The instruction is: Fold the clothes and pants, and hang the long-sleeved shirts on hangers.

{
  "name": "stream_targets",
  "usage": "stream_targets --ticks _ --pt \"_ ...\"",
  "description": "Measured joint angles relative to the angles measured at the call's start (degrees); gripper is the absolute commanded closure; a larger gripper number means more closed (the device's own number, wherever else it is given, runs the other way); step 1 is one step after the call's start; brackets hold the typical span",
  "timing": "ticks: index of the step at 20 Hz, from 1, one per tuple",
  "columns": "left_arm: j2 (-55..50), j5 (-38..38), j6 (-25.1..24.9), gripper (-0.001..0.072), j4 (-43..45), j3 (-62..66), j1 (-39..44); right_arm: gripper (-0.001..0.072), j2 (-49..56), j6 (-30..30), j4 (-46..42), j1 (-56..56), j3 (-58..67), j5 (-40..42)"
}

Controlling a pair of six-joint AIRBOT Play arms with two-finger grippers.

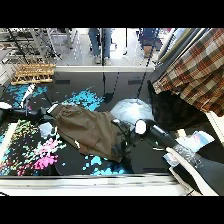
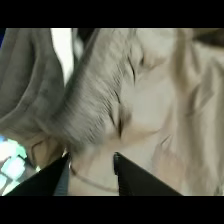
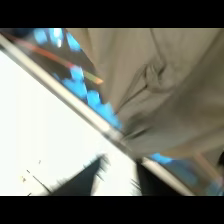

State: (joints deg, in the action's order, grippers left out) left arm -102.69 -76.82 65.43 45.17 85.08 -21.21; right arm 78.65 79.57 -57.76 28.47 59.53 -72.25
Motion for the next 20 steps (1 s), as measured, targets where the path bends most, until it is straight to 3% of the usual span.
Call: stream_targets --ticks 6,7,9,13,17,18,19,20 --pt "2.6 -4.4 0.2 0.0409 1.7 4.9 -1.7 0.0116 -9.0 3.3 0.7 -16.7 -7.7 2.1" --pt "3.6 -4.9 0.2 0.0409 1.7 6.3 -2.0 0.0061 -9.9 4.0 2.2 -19.5 -10.0 3.0" --pt "5.7 -5.6 0.2 0.041 0.7 8.2 -2.1 0.0062 -10.8 4.3 7.7 -23.5 -16.4 7.8" --pt "8.8 -6.5 -0.3 0.041 -3.3 9.8 0.0 0.0064 -7.6 -4.0 25.5 -25.9 -26.0 19.6" --pt "9.5 -8.2 -1.0 0.041 -4.5 10.1 4.3 0.0083 1.1 -13.1 40.5 -21.8 -24.5 23.9" --pt "9.5 -8.5 -1.1 0.041 -4.7 10.2 5.6 0.0165 3.6 -14.1 42.5 -20.2 -22.6 24.4" --pt "9.6 -8.8 -1.2 0.041 -4.7 10.2 6.8 0.047 6.2 -15.0 43.8 -18.6 -20.4 25.3" --pt "9.6 -9.2 -1.2 0.0414 -4.7 10.3 8.1 0.0676 9.0 -15.5 44.7 -17.0 -17.9 25.8"
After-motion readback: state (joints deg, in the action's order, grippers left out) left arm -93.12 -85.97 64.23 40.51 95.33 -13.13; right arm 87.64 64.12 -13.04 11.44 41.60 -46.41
